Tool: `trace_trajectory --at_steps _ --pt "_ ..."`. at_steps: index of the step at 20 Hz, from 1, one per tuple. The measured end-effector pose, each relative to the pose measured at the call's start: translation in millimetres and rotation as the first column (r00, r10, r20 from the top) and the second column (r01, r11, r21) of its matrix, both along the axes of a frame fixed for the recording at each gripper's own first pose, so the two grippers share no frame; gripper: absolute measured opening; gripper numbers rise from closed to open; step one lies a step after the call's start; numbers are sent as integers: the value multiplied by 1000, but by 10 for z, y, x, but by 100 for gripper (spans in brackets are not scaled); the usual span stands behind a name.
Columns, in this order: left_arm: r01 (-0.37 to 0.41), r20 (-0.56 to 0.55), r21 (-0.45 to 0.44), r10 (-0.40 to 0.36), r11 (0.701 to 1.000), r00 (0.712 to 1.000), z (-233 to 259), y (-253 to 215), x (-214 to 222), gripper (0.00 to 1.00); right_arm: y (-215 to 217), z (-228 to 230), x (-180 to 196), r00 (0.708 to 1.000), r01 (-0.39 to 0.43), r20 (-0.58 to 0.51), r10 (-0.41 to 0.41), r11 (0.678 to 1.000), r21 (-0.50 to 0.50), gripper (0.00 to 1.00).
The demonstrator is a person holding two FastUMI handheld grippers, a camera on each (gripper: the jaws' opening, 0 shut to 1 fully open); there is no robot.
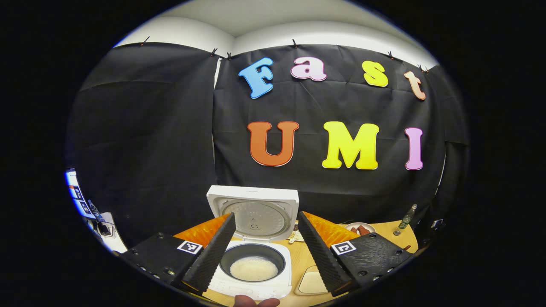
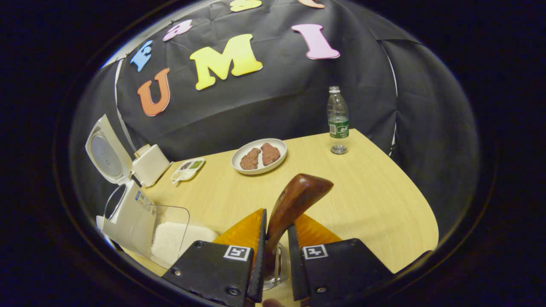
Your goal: Close the left gripper, press the button to open the rice cooker; take a wooden spoon from the chopstick holder with the right hand, scoop a spoonful of rice and pour it into the rice cooker, then put the wooden spoon back into the chopstick holder.
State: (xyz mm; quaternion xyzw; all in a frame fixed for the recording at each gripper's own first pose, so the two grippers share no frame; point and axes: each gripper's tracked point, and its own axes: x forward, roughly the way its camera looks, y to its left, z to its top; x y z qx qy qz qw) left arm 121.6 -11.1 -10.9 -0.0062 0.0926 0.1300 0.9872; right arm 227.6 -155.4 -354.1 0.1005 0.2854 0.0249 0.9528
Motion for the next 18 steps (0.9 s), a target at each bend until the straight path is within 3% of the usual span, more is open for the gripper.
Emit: trace_trajectory --at_steps 5,9,14,18 --pt "3 14 1 -3 1000 1000 17 78 -25 94 138 69 -77 1000 -11 -26 12 999 34 22" --pt "32 38 -14 -32 999 999 62 195 -111 94 188 283 -146 1000 13 7 -13 1000 -9 16" --pt "55 75 -20 -53 998 996 119 607 -313 94 199 730 -273 992 109 74 -105 993 -53 13" --pt "47 82 -21 -45 999 996 67 1083 -496 94 410 1186 -380 973 194 124 -195 981 18 13"
